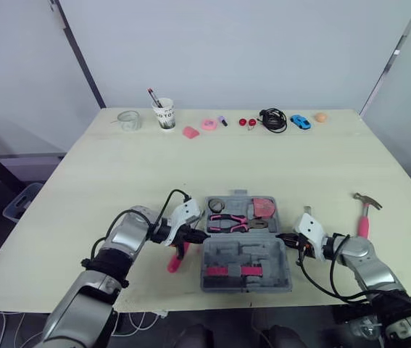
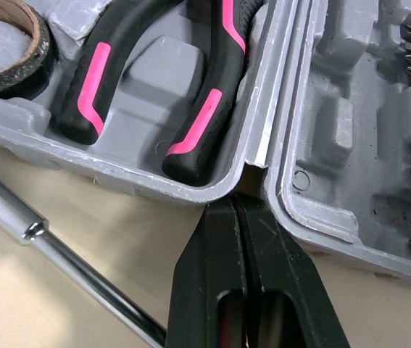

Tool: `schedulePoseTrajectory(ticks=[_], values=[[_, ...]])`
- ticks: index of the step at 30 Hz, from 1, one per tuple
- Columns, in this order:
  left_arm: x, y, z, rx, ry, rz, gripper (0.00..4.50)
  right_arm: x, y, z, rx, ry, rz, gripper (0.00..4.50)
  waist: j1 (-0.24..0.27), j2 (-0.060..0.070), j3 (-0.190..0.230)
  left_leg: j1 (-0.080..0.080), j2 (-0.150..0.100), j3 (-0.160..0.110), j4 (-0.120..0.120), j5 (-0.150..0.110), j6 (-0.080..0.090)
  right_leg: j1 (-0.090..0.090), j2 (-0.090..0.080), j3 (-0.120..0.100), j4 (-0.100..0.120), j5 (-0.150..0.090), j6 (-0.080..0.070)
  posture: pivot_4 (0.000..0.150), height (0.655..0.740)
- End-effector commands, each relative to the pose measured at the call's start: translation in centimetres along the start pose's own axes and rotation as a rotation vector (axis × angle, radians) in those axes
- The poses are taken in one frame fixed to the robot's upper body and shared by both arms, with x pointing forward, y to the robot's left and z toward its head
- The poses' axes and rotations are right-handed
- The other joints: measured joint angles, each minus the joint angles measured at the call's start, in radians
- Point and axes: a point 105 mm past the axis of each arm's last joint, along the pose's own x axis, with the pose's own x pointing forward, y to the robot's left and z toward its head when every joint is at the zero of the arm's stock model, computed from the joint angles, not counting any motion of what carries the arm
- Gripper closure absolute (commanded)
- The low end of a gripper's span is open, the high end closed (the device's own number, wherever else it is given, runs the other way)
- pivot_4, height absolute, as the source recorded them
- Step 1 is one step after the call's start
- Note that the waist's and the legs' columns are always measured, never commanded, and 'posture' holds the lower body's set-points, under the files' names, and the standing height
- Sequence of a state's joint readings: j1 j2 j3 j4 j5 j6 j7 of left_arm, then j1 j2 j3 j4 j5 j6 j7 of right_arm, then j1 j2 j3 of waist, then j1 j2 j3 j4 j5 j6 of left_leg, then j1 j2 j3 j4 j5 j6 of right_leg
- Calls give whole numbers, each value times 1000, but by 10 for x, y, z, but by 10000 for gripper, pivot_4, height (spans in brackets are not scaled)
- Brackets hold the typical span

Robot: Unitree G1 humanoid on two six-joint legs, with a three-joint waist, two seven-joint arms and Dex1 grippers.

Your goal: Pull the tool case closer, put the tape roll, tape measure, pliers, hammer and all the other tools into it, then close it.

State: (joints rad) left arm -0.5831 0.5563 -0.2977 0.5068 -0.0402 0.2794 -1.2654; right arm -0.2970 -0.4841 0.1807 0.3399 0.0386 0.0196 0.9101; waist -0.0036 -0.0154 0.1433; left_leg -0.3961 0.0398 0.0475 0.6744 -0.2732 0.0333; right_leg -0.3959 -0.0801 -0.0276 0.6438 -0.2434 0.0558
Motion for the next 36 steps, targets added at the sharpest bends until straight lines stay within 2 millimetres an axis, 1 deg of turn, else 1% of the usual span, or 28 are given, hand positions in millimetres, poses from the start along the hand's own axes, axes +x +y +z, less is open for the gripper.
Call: schedulePoseTrajectory(ticks=[1, 12, 19, 23, 26, 30, 36], values=[[1, -5, 11, 42, -23, -26, 44440, 4, -6, 17, -40, -50, -14, 45000, -2, 0, 0, 0, 0, 0, 0, 0, 0, 0, 0, 0, 0, 0, 0, 1500, 7400], [-3, -1, 7, 36, -14, -5, 44440, 12, -8, 25, -57, -78, -10, 45000, -8, 0, 0, 0, 0, 0, 0, 0, 0, 0, 0, 0, 0, 0, 0, 1500, 7400], [-3, -1, 7, 35, -14, -4, 44440, 12, -8, 24, -60, -77, -10, 45000, -9, 0, 0, 0, 0, 0, 0, 0, 0, 0, 0, 0, 0, 0, 0, 1500, 7400], [-3, -2, 6, 34, -10, -11, 44440, 12, -12, 27, -66, -101, -41, 45000, -10, 0, 0, 0, 0, 0, 0, 0, 0, 0, 0, 0, 0, 0, 0, 1500, 7400], [-2, -3, 6, 32, -10, -12, 44440, 12, -12, 25, -61, -92, -38, 45000, -9, 0, 0, 0, 0, 0, 0, 0, 0, 0, 0, 0, 0, 0, 0, 1500, 7400], [-2, -3, 5, 32, -8, -13, 44440, 12, -4, 20, -53, -71, -6, 45000, -9, 0, 0, 0, 0, 0, 0, 0, 0, 0, 0, 0, 0, 0, 0, 1500, 7400], [-1, -3, 5, 31, -8, -16, 44440, 10, 1, 14, -34, -43, 24, 45000, -9, 0, 0, 0, 0, 0, 0, 0, 0, 0, 0, 0, 0, 0, 0, 1500, 7400]])
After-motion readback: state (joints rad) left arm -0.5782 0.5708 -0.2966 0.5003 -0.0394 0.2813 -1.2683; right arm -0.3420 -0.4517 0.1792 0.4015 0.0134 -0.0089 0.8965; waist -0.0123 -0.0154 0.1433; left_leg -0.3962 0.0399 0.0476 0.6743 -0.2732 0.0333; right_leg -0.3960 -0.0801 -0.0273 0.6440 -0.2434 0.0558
